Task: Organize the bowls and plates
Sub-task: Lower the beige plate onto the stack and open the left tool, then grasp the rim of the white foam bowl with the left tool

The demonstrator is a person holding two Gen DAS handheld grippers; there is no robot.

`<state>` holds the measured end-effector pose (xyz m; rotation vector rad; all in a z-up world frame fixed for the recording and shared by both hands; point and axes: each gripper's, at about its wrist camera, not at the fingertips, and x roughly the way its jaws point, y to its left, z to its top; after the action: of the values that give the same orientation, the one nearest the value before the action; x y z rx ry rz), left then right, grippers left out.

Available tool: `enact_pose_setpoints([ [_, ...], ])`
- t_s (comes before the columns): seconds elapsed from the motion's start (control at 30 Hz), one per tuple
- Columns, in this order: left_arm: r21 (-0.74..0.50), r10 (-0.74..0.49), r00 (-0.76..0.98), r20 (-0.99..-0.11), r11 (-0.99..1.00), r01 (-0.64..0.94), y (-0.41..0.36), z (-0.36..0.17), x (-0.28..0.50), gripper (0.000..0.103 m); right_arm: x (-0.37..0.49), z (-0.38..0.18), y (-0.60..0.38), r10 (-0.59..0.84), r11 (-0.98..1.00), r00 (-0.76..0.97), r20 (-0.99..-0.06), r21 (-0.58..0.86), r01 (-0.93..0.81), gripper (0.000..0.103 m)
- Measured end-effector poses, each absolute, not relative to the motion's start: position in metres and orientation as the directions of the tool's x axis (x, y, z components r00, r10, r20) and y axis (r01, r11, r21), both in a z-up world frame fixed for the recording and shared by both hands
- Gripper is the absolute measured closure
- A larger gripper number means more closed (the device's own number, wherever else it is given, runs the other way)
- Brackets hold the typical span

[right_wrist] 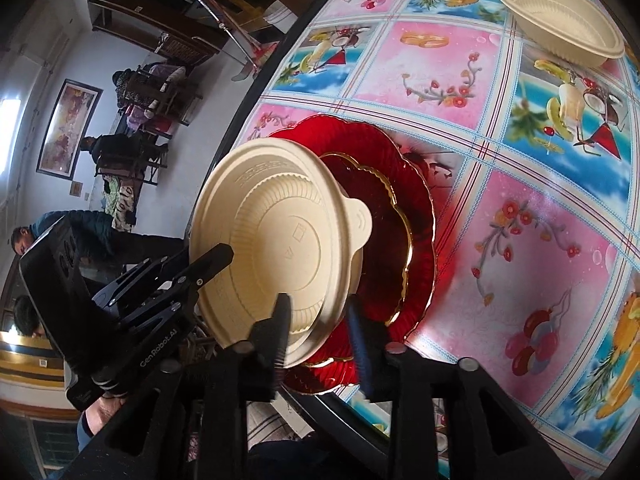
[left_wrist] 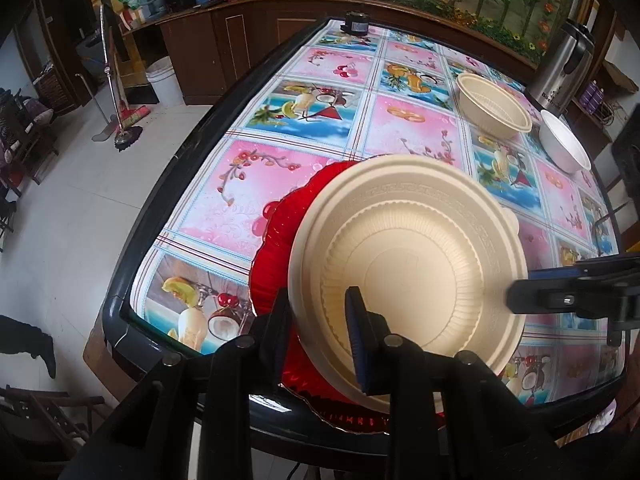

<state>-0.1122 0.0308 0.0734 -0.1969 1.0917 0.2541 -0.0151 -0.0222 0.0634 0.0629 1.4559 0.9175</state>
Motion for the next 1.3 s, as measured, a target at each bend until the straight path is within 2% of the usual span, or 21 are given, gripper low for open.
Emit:
enact_pose_setpoints([
  [0.1, -0.036, 0.113, 0.454, -0.884, 0.951, -0.308, 0.031, 0.082, -0.115, 0.063, -0.014, 0.073, -0.034, 0.585, 0.654, -0.141, -0.799, 0.567, -0.501, 0.067],
  [0.27, -0.043, 0.131, 0.489, -0.862, 0.944, -0.328, 0.031, 0.101, -0.117, 0.059, 0.004, 0.079, -0.077, 0.631, 0.671, -0.09, -0.771, 0.6, -0.435, 0.067],
  [0.4, -0.048, 0.129, 0.516, -0.847, 0.948, -0.315, 0.021, 0.114, -0.116, 0.056, 0.04, 0.076, -0.124, 0.615, 0.743, 0.01, -0.788, 0.576, -0.341, 0.067],
  [0.7, -0.031, 0.094, 0.523, -0.847, 0.973, -0.227, -0.022, 0.121, -0.108, 0.055, 0.155, 0.103, -0.226, 0.44, 0.898, 0.325, -0.837, 0.403, -0.177, 0.067],
  [0.77, -0.027, 0.091, 0.518, -0.85, 0.976, -0.215, -0.029, 0.12, -0.107, 0.055, 0.182, 0.106, -0.24, 0.364, 0.931, 0.382, -0.85, 0.328, -0.158, 0.059],
  [0.8, -0.025, 0.09, 0.516, -0.852, 0.977, -0.212, -0.031, 0.119, -0.108, 0.055, 0.192, 0.105, -0.245, 0.353, 0.936, 0.388, -0.851, 0.32, -0.149, 0.055],
  [0.93, -0.02, 0.088, 0.502, -0.86, 0.979, -0.205, -0.039, 0.116, -0.108, 0.055, 0.231, 0.091, -0.258, 0.324, 0.946, 0.376, -0.868, 0.31, -0.099, 0.055],
  [1.03, -0.016, 0.087, 0.496, -0.864, 0.98, -0.2, -0.044, 0.115, -0.109, 0.055, 0.243, 0.073, -0.262, 0.382, 0.923, 0.301, -0.873, 0.379, -0.073, 0.055],
  [1.3, -0.031, 0.063, 0.507, -0.86, 0.984, -0.176, -0.051, 0.117, -0.102, 0.055, 0.199, 0.06, -0.245, 0.438, 0.898, 0.178, -0.881, 0.42, -0.128, 0.054],
])
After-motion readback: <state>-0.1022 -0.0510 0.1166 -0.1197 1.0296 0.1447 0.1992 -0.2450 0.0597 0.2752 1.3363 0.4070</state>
